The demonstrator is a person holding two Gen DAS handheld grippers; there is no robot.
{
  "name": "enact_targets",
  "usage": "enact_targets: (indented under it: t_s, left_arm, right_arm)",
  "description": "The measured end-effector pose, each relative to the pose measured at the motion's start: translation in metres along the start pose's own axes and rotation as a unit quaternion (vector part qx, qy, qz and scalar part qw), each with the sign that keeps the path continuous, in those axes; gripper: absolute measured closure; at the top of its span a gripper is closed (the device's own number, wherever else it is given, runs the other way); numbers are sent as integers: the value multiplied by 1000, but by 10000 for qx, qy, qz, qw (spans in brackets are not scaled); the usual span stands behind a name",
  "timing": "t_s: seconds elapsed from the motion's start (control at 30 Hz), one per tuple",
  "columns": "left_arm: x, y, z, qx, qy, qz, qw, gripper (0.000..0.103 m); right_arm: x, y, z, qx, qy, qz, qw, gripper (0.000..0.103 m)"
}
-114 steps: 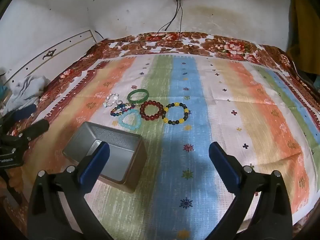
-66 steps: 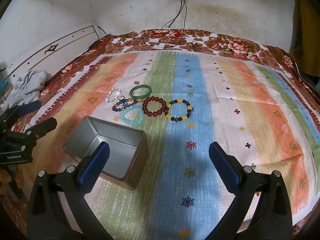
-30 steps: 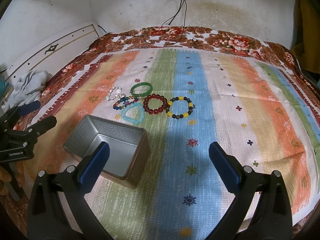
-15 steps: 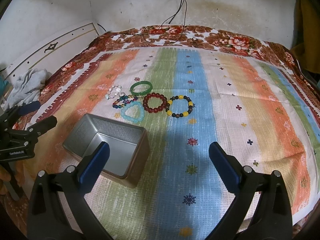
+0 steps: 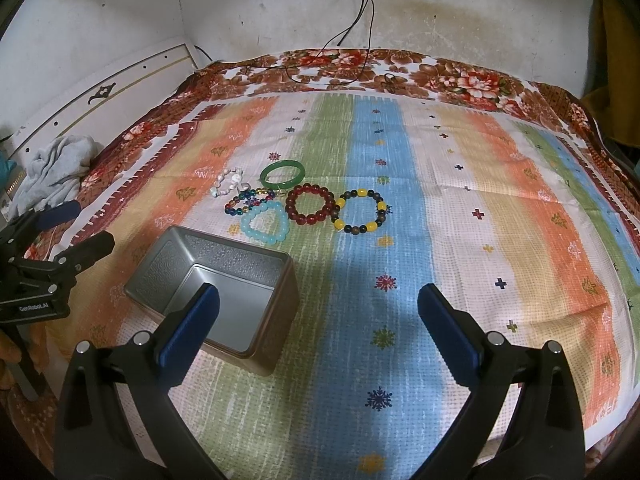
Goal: Organize jewelry
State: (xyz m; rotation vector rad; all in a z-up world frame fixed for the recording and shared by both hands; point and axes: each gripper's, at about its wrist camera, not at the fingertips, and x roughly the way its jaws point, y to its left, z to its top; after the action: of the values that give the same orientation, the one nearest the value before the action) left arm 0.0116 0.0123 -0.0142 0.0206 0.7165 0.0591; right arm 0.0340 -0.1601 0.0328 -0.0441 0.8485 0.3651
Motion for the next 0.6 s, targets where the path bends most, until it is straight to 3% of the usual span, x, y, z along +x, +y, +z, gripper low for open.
enact_targets:
  t_s: [0.33,0.6]
  left_arm:
    - [20,9,15,29,141,69,9999,5]
    - [55,9,36,253,353,223,9988,5]
  right_arm:
    - [16,-9,0,162,207,41,9996,5]
    - [38,-21,27,195,369,-46,9991,5]
